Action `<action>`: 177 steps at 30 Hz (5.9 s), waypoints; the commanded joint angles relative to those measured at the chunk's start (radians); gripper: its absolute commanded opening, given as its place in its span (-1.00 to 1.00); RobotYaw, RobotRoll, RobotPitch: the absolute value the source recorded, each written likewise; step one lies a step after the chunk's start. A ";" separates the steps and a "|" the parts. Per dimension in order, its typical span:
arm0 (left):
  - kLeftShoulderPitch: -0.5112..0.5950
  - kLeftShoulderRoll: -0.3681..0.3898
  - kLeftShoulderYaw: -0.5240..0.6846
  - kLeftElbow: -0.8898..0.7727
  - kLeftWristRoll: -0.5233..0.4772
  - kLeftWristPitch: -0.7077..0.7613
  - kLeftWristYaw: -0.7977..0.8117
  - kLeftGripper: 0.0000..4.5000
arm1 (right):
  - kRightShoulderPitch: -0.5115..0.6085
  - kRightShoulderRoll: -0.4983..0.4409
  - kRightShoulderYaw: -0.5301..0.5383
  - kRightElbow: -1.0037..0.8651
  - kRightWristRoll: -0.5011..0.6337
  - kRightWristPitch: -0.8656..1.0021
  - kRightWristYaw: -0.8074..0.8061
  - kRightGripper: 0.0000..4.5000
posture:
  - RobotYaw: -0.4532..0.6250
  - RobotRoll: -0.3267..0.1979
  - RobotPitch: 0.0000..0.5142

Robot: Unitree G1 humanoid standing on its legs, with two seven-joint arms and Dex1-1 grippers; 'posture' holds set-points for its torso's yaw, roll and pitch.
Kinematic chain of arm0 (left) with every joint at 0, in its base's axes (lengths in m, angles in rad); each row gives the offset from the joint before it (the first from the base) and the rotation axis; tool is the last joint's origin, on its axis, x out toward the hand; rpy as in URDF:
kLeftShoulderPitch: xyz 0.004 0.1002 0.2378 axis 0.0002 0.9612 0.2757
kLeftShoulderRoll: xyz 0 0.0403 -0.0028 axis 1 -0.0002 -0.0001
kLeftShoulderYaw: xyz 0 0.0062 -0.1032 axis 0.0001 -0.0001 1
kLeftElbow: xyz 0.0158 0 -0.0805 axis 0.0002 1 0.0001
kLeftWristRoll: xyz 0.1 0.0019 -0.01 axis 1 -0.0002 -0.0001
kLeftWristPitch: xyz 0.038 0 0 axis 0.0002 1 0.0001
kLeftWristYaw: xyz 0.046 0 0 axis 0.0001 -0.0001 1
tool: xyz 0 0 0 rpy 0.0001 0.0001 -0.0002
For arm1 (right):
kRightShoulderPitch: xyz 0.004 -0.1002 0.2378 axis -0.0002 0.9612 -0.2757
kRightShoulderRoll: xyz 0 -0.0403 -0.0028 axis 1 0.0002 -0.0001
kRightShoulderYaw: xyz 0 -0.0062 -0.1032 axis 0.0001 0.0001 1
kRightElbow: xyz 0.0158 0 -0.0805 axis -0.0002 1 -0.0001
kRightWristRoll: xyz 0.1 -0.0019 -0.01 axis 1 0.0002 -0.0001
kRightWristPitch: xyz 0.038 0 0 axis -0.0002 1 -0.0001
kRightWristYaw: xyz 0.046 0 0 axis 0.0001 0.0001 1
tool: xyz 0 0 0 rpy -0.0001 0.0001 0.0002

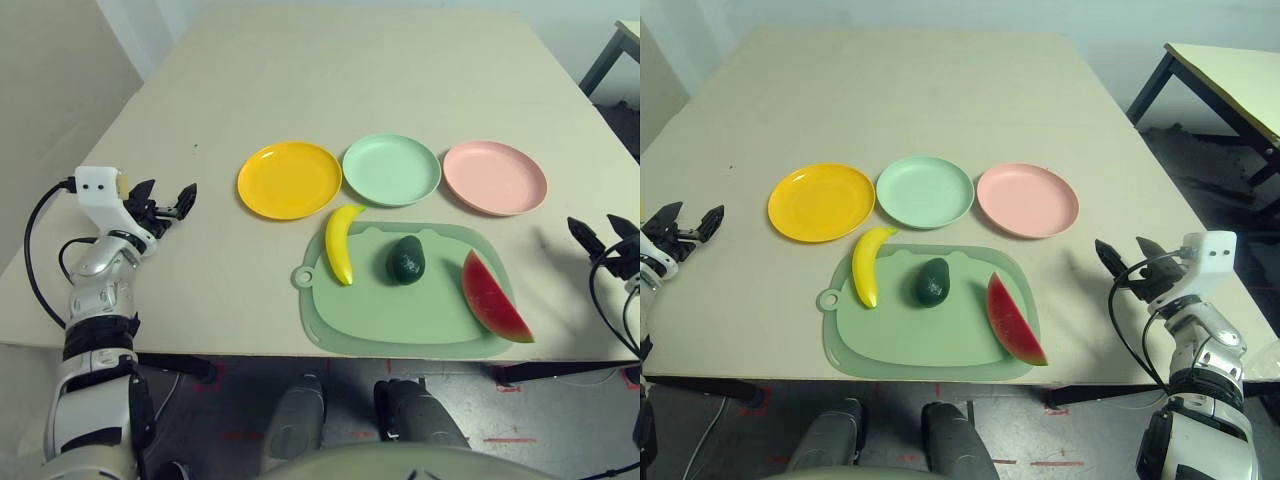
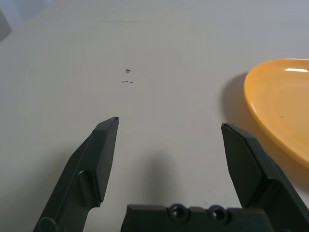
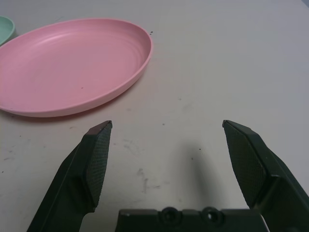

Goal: Place the fruits into color-matched plates.

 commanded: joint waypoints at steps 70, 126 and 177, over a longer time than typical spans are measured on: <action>-0.041 0.019 -0.366 -0.352 -0.069 0.030 -0.868 0.91 | -0.263 -0.559 0.517 -1.122 0.819 1.804 -0.112 1.00 | -0.24 0.25 -0.26; 0.045 0.102 -0.510 -0.590 -0.170 0.046 -1.048 0.91 | -0.234 -0.577 0.920 -1.157 1.594 1.563 -1.183 1.00 | -0.21 0.25 -0.24; -0.180 0.011 -0.483 -0.204 -0.040 -0.142 -1.040 1.00 | -0.781 -0.147 0.886 -0.529 1.106 1.645 -1.015 -0.02 | -0.21 0.25 -0.27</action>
